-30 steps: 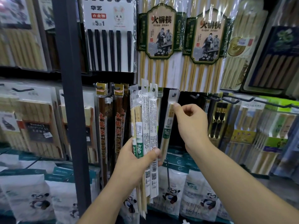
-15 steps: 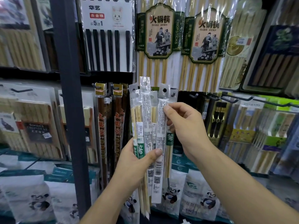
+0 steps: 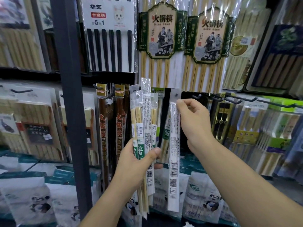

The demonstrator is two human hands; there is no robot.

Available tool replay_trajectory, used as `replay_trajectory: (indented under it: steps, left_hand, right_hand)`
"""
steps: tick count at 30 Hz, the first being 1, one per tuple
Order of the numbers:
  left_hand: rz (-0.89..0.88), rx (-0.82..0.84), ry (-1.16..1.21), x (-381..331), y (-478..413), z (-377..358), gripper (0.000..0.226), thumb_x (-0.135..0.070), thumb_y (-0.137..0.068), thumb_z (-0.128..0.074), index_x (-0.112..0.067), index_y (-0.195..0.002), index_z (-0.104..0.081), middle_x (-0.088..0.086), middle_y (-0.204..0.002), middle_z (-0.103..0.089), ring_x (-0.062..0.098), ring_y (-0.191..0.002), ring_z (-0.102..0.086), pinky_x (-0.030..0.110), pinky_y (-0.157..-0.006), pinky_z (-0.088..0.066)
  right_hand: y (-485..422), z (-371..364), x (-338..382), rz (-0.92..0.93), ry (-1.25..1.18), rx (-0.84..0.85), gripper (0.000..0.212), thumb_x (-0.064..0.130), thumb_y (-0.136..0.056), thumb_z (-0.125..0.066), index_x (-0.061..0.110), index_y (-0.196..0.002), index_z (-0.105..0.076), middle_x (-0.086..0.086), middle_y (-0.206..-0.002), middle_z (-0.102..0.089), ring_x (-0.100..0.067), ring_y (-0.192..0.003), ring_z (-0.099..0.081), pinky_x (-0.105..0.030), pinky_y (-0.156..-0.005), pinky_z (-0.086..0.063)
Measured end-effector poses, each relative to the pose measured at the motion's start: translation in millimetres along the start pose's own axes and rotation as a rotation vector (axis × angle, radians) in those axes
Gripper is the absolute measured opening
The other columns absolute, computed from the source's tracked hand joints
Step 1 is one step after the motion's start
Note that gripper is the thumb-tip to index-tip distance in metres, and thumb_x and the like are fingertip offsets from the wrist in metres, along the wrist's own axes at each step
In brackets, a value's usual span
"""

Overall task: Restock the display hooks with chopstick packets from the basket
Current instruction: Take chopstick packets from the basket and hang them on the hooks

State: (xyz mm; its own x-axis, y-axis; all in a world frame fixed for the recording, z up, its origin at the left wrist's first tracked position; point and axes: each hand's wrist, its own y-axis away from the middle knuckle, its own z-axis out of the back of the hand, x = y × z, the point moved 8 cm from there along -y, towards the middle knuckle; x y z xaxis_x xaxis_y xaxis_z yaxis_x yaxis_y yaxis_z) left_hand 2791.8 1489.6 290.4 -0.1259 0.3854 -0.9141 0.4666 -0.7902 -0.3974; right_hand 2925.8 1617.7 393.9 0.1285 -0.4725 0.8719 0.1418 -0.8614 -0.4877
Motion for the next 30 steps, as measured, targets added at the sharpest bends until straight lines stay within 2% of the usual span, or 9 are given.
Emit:
replay_trajectory:
  steps: [2, 3, 6, 8, 13, 18, 24, 27, 30]
  left_hand:
    - [-0.003, 0.0, 0.007, 0.9, -0.7, -0.2, 0.025, -0.007, -0.089, -0.074, -0.02, -0.108, -0.064, -0.015, -0.09, -0.077, -0.002, -0.082, -0.073, 0.007, -0.057, -0.052]
    - [-0.004, -0.006, 0.012, 1.6, -1.0, 0.2, 0.026, -0.007, -0.089, -0.075, -0.022, -0.108, -0.064, -0.015, -0.091, -0.078, -0.001, -0.083, -0.073, 0.008, -0.057, -0.053]
    - [0.0, -0.036, 0.044, 4.1, -2.1, 3.0, 0.027, -0.01, -0.087, -0.077, -0.025, -0.107, -0.066, -0.006, -0.095, -0.078, 0.008, -0.084, -0.075, 0.016, -0.06, -0.058]
    - [0.009, -0.039, 0.073, 5.5, -2.3, 3.6, 0.028, -0.012, -0.086, -0.079, -0.028, -0.107, -0.068, -0.003, -0.098, -0.078, 0.015, -0.087, -0.076, 0.022, -0.062, -0.061]
    - [0.0, -0.012, 0.075, 4.6, -3.1, 3.3, 0.034, -0.017, -0.086, -0.08, -0.048, -0.097, -0.07, -0.01, -0.102, -0.077, 0.016, -0.09, -0.076, 0.023, -0.063, -0.062]
    - [0.016, -0.001, 0.132, 5.3, -3.1, 2.2, 0.031, -0.037, -0.068, -0.085, -0.046, -0.095, -0.071, 0.0, -0.098, -0.077, 0.025, -0.086, -0.077, 0.034, -0.066, -0.064]
    - [-0.009, 0.029, 0.094, 1.5, -1.1, -3.2, 0.04, -0.026, -0.077, -0.085, -0.032, -0.112, -0.066, -0.005, -0.102, -0.078, 0.018, -0.086, -0.076, 0.031, -0.062, -0.063]
    - [-0.02, 0.047, 0.085, 1.7, 0.0, -5.0, 0.039, -0.02, -0.08, -0.085, -0.043, -0.106, -0.067, -0.007, -0.104, -0.077, 0.018, -0.087, -0.076, 0.03, -0.061, -0.062]
    - [-0.031, 0.06, 0.089, 2.0, -0.5, -5.8, 0.041, -0.02, -0.079, -0.087, -0.047, -0.103, -0.067, -0.007, -0.104, -0.077, 0.017, -0.087, -0.076, 0.032, -0.061, -0.063]
  right_hand:
    - [-3.4, -1.6, -0.1, -0.002, 0.013, -0.001, 0.022, 0.029, -0.1, -0.061, 0.018, -0.085, -0.072, 0.0, -0.075, -0.059, -0.008, -0.069, -0.052, -0.025, -0.067, -0.047]
    - [-4.9, -2.0, -0.4, 0.0, 0.018, -0.005, 0.023, 0.03, -0.1, -0.061, 0.017, -0.084, -0.072, 0.002, -0.073, -0.058, -0.008, -0.068, -0.051, -0.025, -0.067, -0.046]
    - [-9.5, -1.1, -3.4, 0.003, 0.062, -0.041, 0.026, 0.029, -0.099, -0.062, 0.017, -0.078, -0.069, 0.015, -0.056, -0.05, -0.001, -0.055, -0.045, -0.013, -0.055, -0.041]
    - [-12.3, -0.6, -8.7, -0.011, 0.086, -0.053, 0.027, 0.029, -0.099, -0.062, 0.015, -0.076, -0.068, 0.016, -0.052, -0.047, 0.0, -0.051, -0.043, -0.013, -0.052, -0.04]
    - [-15.0, 3.1, -16.0, 0.003, 0.149, -0.079, 0.032, 0.037, -0.097, -0.065, 0.012, -0.078, -0.069, 0.016, -0.053, -0.049, 0.001, -0.05, -0.045, -0.022, -0.059, -0.041]
    - [-1.2, 12.3, -13.7, 0.037, 0.131, -0.138, 0.028, 0.038, -0.095, -0.068, 0.017, -0.077, -0.064, 0.013, -0.06, -0.053, 0.004, -0.053, -0.048, -0.013, -0.055, -0.04]
    - [33.2, -17.3, 1.2, 0.058, -0.004, 0.201, 0.015, 0.034, -0.094, -0.069, 0.022, -0.085, -0.074, -0.002, -0.081, -0.073, -0.001, -0.067, -0.064, -0.012, -0.061, -0.05]
    - [41.4, -25.2, 7.8, 0.079, -0.019, 0.268, 0.016, 0.033, -0.092, -0.073, 0.02, -0.083, -0.075, 0.001, -0.078, -0.074, -0.004, -0.07, -0.066, -0.017, -0.067, -0.053]
    - [43.1, -26.4, 9.1, 0.063, -0.043, 0.283, 0.014, 0.033, -0.091, -0.074, 0.02, -0.085, -0.075, 0.005, -0.074, -0.072, -0.001, -0.068, -0.065, -0.014, -0.063, -0.05]
